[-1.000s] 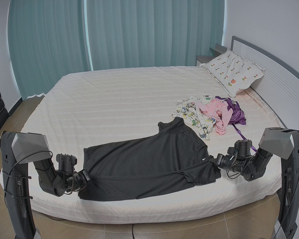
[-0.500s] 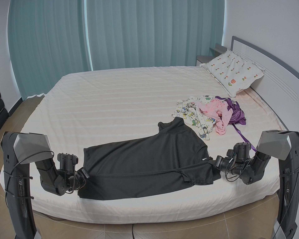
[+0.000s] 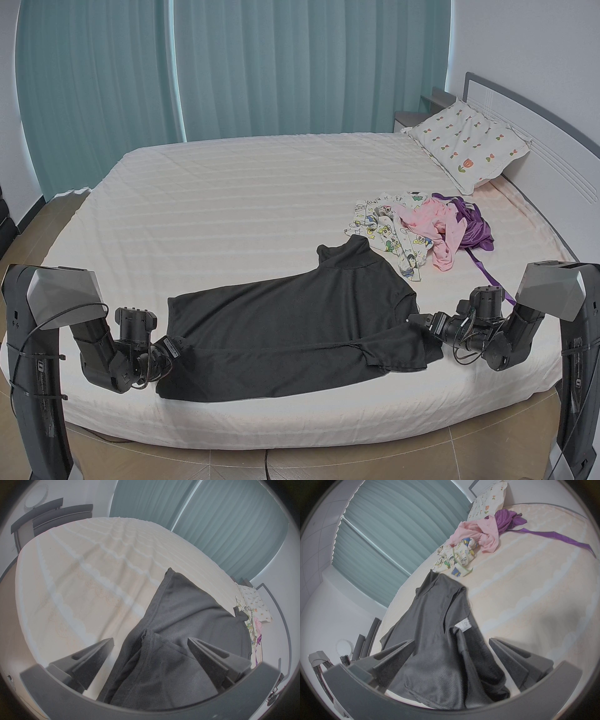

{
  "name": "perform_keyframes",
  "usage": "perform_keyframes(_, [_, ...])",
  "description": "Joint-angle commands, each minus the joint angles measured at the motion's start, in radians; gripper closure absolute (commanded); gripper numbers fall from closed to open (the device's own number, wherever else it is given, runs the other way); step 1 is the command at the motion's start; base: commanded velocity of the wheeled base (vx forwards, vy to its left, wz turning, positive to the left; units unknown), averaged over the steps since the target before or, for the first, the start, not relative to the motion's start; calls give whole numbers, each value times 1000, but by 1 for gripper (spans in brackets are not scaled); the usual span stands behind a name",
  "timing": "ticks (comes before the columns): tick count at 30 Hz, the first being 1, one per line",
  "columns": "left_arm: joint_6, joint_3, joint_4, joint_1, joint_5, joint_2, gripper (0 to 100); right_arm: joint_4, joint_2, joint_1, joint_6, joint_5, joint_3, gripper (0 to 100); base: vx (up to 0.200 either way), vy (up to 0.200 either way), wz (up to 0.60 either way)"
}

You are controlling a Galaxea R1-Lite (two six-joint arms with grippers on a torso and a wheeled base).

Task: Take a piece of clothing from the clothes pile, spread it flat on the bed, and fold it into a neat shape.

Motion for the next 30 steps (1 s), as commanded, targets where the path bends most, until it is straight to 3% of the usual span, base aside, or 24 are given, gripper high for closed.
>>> perform_keyframes(1, [-3, 10, -1, 7, -1, -55, 0, -11, -34, -16, 22, -25, 19, 0, 0, 0, 0])
perform_keyframes(5, [-18, 32, -1, 22, -13, -130, 0, -28, -103, -31, 154, -32, 35, 0, 0, 0, 0])
perform_keyframes(6, [-18, 32, -1, 22, -13, -130, 0, -28, -103, -31, 154, -32, 35, 0, 0, 0, 0])
perform_keyframes(7, [-48, 32, -1, 23, -13, -145, 0, -28, -136, -34, 215, -29, 39, 0, 0, 0, 0])
perform_keyframes(9, [-69, 32, -2, 23, -19, -156, 0, -27, -148, -34, 243, -28, 40, 0, 0, 0, 0])
perform_keyframes(12, [-77, 30, -2, 30, -35, -159, 0, -30, -146, -34, 246, -28, 40, 0, 0, 0, 0])
perform_keyframes(30, [-75, 33, -1, 36, -51, -159, 0, -64, -148, -27, 247, -34, 62, 0, 200, 0, 0])
